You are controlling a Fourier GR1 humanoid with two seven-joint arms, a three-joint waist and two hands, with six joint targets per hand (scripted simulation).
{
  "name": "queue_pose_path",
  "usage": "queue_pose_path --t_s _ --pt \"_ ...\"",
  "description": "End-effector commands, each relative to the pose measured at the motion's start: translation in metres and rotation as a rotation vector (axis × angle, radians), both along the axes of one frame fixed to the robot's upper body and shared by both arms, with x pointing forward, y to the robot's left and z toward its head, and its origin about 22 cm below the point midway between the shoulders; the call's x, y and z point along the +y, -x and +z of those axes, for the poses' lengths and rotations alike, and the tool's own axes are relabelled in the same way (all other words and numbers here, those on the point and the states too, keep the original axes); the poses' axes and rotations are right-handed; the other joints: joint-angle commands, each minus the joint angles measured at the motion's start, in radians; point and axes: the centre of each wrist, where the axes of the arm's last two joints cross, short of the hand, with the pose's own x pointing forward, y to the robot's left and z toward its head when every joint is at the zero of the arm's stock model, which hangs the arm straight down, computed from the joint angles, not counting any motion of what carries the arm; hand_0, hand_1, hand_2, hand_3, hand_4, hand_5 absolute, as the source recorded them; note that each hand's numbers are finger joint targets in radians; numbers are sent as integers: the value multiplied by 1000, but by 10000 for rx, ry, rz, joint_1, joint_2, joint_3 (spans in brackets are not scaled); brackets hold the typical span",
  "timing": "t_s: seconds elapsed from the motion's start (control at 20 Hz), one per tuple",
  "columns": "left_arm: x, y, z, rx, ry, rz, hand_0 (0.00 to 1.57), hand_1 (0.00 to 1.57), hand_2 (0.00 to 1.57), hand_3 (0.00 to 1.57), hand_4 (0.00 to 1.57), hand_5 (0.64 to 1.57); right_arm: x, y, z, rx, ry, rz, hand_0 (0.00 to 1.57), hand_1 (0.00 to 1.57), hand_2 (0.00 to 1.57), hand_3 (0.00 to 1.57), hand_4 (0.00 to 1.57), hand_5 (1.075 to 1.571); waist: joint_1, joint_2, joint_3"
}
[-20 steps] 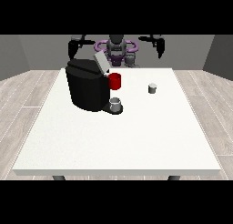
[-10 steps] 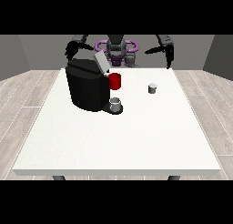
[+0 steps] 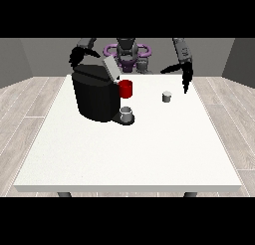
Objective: Insert the coffee pod into the coffee machine and close the lid
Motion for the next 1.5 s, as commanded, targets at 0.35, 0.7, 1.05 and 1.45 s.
queue_pose_path --t_s 0.35,0.7,1.05,1.45 --pt "-6 -23 -13 821 -1673 -283 0 0 0 0 0 1571 13 -19 0 677 84 -365 0 0 0 0 397 1571 155 363 1" --pt "-19 -27 -36 1142 -2198 -330 446 446 606 295 0 1571 -3 -31 -4 1026 397 -498 0 0 0 0 428 1571 275 337 1" --pt "-13 -35 -28 1321 -3680 -551 634 634 756 487 0 1571 6 -33 -19 1082 637 -767 0 0 0 0 356 1571 297 508 3" --pt "-24 -40 -37 1258 -5058 -485 673 673 809 551 0 1571 9 -33 -16 1485 537 -464 0 0 0 0 453 1571 92 271 3"
